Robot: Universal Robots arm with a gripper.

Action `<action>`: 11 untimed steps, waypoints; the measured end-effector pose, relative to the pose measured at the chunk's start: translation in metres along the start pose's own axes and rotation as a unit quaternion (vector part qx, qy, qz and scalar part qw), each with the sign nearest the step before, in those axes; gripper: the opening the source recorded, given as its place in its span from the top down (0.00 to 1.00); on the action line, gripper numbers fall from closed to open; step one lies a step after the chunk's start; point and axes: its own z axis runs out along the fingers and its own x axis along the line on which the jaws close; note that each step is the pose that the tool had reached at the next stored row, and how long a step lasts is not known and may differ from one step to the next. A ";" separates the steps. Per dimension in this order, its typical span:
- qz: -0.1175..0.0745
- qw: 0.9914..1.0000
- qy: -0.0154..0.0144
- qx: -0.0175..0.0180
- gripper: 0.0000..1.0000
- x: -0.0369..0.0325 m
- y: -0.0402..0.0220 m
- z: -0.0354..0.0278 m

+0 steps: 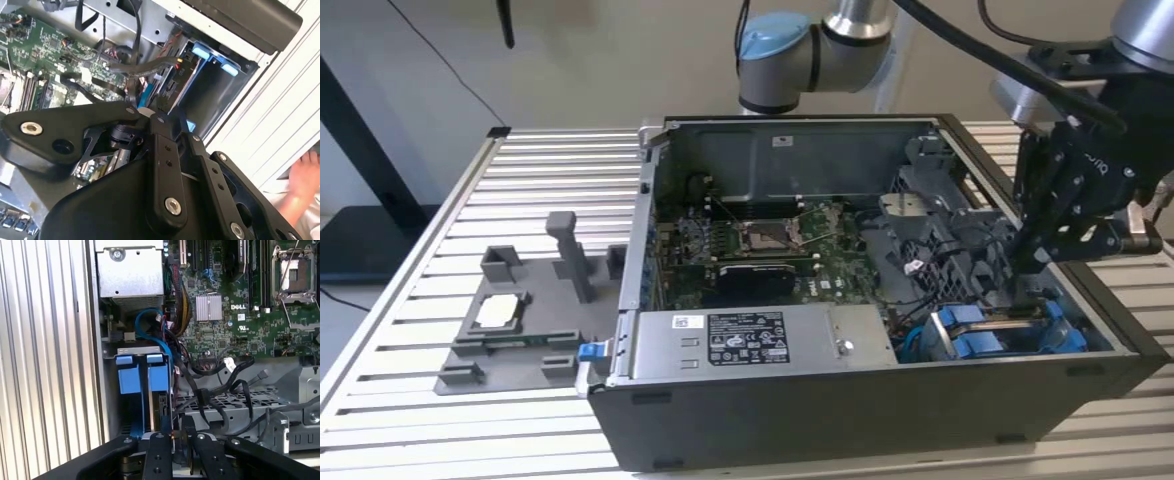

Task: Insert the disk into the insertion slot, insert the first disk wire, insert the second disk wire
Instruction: 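Insert the second disk wire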

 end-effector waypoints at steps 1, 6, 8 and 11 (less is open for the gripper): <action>0.001 1.000 0.000 0.002 0.76 -0.0008 0.0004 0.0000; 0.001 1.000 0.001 0.002 0.76 -0.0023 0.0011 0.0001; 0.002 1.000 0.001 0.001 0.76 -0.0035 0.0017 0.0001; 0.002 1.000 0.002 -0.005 0.76 -0.0095 0.0064 0.0002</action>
